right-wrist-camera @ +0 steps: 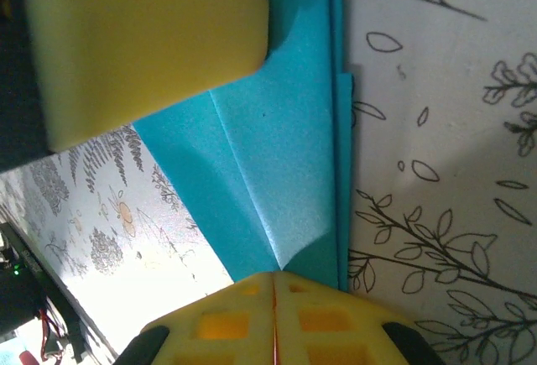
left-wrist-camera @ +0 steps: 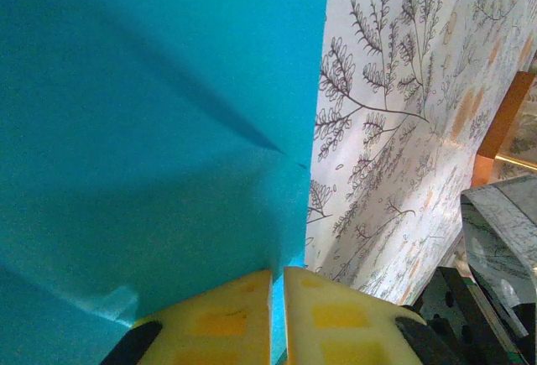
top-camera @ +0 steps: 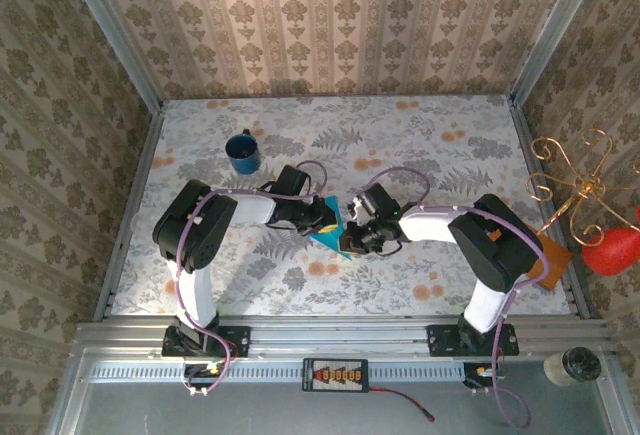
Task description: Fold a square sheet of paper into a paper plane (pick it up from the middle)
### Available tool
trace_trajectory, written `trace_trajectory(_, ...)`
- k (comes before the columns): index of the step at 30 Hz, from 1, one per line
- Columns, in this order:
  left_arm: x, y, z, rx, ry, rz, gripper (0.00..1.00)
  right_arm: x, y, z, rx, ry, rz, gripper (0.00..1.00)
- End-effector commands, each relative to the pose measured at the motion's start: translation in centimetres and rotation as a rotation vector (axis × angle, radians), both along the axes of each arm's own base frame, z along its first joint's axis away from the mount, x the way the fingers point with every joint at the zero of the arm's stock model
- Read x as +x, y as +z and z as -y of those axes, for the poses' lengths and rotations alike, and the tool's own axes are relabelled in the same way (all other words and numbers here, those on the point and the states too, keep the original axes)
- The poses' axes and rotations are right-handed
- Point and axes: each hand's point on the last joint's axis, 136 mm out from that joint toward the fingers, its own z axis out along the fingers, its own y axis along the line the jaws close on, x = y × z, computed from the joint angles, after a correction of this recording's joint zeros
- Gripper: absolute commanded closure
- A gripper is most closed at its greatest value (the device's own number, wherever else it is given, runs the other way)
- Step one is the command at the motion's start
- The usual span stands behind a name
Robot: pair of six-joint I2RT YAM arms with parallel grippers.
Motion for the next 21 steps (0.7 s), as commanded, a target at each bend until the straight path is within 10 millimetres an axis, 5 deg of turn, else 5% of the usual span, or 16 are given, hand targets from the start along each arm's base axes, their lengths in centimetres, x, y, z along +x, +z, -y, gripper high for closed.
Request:
trace_trajectory(1,-2.9,-6.5,-4.3,0.247,0.052,-0.156,0.88,-4.0,-2.0,2.0,-0.055,0.013,-0.131,0.91)
trace_trajectory(13,-2.9,-6.4,-4.3,0.241,0.044,-0.148,0.88,-6.3,-1.8,4.0,-0.076,-0.007,-0.143,0.91)
trace_trajectory(21,-2.4,-5.2,-3.5,0.195,0.041,-0.126,0.88,-1.1,3.8,1.9,-0.016,-0.046,0.073,0.86)
